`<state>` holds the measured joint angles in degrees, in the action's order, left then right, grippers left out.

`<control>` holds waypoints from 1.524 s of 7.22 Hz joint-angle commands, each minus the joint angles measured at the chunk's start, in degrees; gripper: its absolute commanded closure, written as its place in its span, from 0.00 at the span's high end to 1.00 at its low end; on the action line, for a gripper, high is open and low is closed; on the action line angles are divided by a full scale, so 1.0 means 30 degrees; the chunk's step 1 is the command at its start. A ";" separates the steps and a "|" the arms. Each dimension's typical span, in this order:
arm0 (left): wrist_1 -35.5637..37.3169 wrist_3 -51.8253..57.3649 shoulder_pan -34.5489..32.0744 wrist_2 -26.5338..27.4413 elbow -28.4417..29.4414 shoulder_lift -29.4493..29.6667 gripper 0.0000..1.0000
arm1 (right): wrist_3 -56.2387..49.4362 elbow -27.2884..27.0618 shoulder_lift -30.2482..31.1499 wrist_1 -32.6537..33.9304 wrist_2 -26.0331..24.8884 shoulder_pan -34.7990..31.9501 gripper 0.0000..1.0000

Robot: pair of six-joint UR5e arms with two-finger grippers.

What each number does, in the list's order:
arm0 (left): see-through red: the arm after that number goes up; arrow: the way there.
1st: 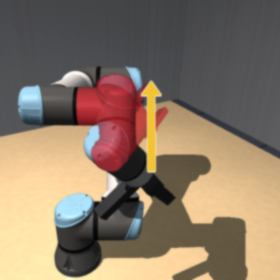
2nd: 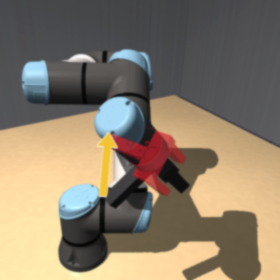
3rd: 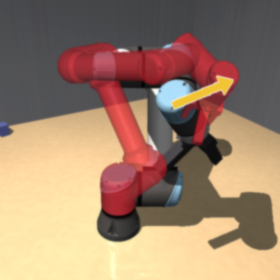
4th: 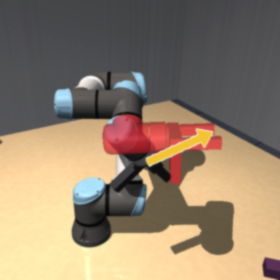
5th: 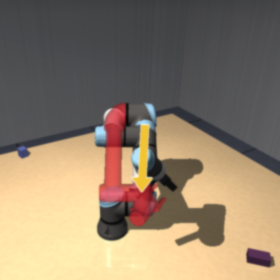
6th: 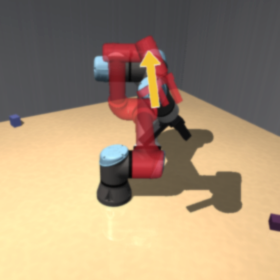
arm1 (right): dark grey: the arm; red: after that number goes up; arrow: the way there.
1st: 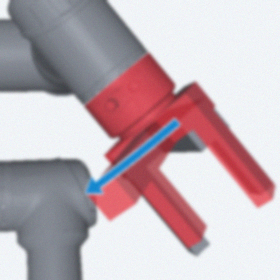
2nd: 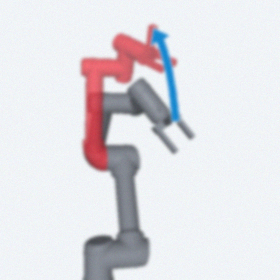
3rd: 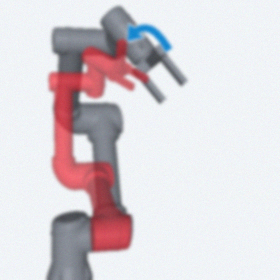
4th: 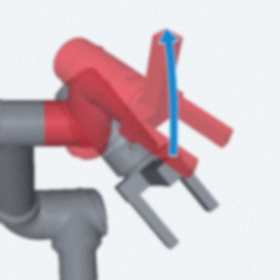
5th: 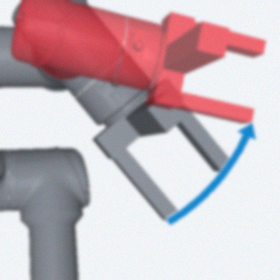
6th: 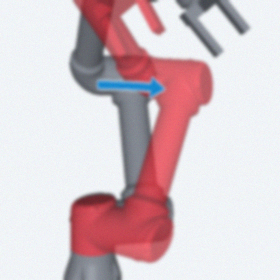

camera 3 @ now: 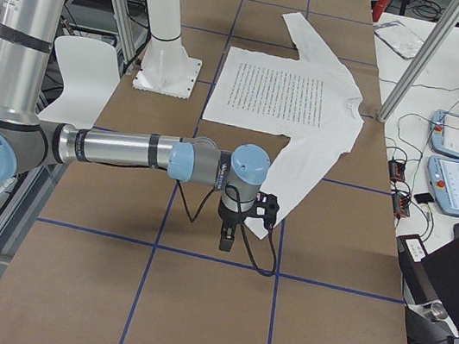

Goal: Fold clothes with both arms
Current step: 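Move the right gripper to the cuff of the sleeve nearest it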

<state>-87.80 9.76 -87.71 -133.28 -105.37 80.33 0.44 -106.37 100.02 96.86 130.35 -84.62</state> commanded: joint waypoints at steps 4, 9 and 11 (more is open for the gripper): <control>0.0001 -0.0088 0.0088 0.1558 -0.0239 0.1196 1.00 | -0.0058 0.0154 -0.2423 0.0000 -0.0178 0.0313 1.00; -0.2806 0.0175 0.0000 0.1508 -0.0031 0.2112 1.00 | 1.1045 0.3774 -0.3135 -0.8787 -0.1293 0.5081 1.00; -0.2870 0.0175 0.0000 0.1507 0.0056 0.2109 1.00 | 1.6383 0.5013 -0.2960 -1.2818 -0.2774 0.7043 0.99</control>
<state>-95.92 10.27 -87.69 -128.77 -105.33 86.74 39.60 -93.81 90.85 65.98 125.27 -67.31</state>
